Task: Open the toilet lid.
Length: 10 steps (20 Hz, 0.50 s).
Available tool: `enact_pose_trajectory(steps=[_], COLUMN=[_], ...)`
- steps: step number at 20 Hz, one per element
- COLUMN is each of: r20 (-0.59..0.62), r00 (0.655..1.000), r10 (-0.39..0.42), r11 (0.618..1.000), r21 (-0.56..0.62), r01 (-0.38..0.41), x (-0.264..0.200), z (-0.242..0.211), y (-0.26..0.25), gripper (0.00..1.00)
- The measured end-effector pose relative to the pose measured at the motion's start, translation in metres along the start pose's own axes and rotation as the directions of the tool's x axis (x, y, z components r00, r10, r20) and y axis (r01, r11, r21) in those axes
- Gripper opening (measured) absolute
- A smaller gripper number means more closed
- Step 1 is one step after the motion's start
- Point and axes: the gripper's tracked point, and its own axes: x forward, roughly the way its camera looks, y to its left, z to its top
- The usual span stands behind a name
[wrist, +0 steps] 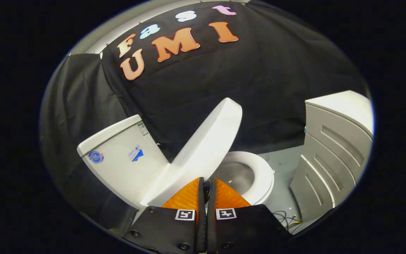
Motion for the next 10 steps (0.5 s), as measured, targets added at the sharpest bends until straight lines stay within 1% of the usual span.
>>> enact_pose_trajectory(steps=[3,7,10], r20=[0.029,0.051,0.065], r00=[0.999,0.998,0.997], r10=[-0.026,-0.027,-0.042], r11=[0.992,0.994,0.987], r21=[-0.120,-0.104,-0.149], r01=[0.029,0.032,0.051], x=[-0.002,-0.005,-0.007], z=[0.003,0.017,0.022], y=[0.010,0.029,0.039], gripper=[0.08,0.08,0.08])
